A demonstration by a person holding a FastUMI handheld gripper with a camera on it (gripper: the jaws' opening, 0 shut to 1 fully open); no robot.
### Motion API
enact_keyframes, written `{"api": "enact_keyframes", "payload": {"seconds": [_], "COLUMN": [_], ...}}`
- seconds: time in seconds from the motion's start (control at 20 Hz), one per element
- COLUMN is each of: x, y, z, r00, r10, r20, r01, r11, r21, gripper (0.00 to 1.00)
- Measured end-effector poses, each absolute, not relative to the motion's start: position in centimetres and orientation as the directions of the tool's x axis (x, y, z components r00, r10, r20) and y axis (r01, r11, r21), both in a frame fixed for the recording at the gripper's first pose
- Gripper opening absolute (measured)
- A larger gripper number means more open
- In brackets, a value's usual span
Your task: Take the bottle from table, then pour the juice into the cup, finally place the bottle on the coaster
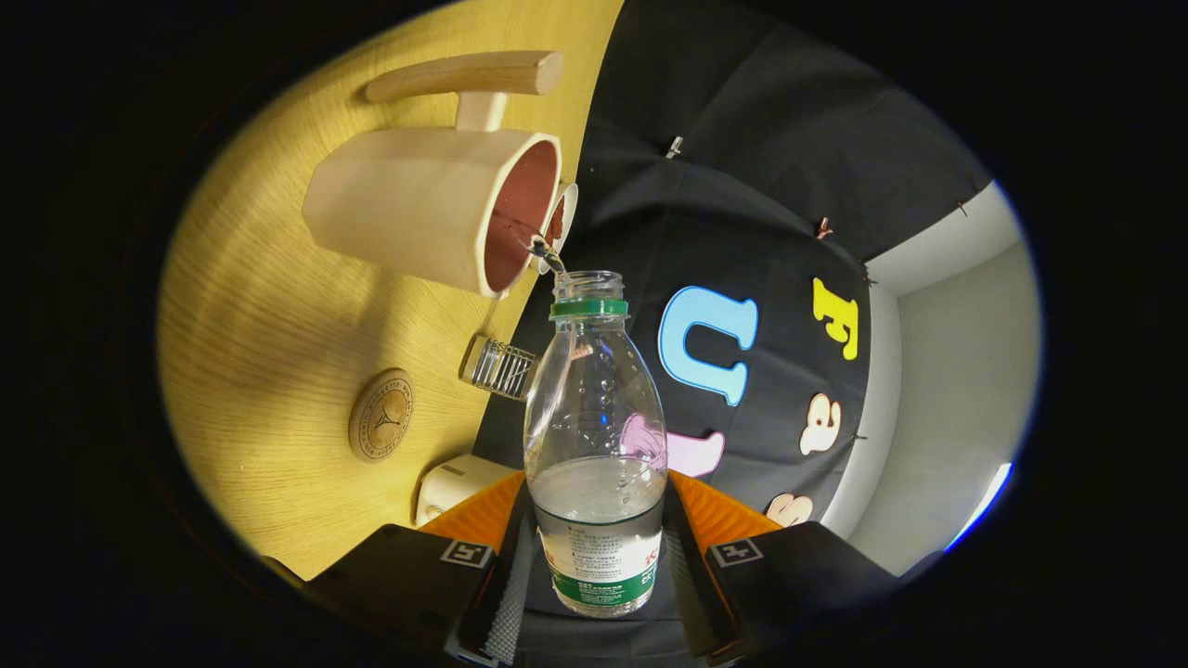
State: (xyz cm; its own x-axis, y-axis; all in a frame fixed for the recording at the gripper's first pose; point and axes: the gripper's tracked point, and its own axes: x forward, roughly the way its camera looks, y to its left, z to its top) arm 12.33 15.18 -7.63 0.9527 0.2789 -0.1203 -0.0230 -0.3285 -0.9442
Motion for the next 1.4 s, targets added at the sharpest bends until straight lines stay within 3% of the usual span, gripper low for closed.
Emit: {"api": "enact_keyframes", "payload": {"seconds": [0.65, 1.4], "x": [12.9, 13.2], "y": [16.0, 18.8], "z": [-6.9, -4.7], "r00": [0.941, 0.897], "r10": [0.315, 0.428], "r20": [-0.126, -0.108], "r01": [0.027, 0.209], "r11": [-0.440, -0.629], "r21": [-0.898, -0.749], "gripper": [0.69, 0.69]}}
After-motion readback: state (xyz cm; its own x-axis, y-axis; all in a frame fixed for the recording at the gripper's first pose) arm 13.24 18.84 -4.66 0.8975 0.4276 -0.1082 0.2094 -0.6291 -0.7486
